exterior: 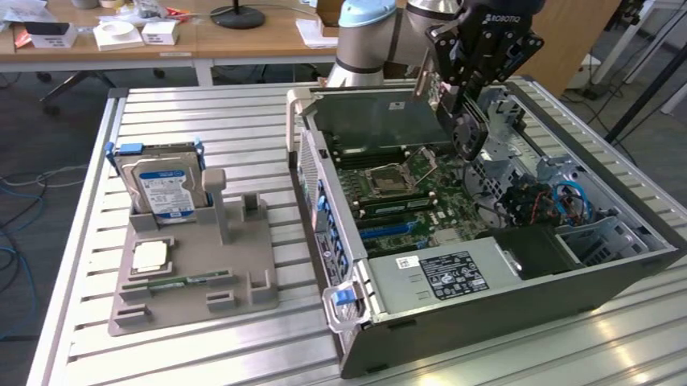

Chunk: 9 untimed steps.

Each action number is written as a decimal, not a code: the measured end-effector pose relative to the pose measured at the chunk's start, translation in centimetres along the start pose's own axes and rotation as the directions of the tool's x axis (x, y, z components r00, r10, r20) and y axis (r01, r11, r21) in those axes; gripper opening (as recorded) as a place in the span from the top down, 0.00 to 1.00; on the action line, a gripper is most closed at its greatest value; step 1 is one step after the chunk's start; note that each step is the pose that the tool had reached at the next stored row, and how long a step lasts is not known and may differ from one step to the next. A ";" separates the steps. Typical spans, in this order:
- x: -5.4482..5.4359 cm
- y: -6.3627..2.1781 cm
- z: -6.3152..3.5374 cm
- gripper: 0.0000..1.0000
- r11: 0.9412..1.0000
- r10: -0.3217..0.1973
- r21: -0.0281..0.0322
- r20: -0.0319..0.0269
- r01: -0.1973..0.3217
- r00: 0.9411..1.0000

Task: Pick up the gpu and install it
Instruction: 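Pick up the gpu and move the gpu toward the slot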

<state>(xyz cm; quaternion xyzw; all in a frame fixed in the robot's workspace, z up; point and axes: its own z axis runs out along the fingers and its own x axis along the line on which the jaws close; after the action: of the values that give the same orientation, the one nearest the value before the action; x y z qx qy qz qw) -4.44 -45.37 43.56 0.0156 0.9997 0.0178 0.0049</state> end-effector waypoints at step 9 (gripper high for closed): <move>-0.6 0.02 0.01 0.74 1.000 -0.019 0.000 -0.001 0.019 1.000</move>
<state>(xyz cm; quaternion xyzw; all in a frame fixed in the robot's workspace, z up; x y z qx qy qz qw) -3.85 -45.37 43.56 0.0063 0.9998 0.0179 0.0047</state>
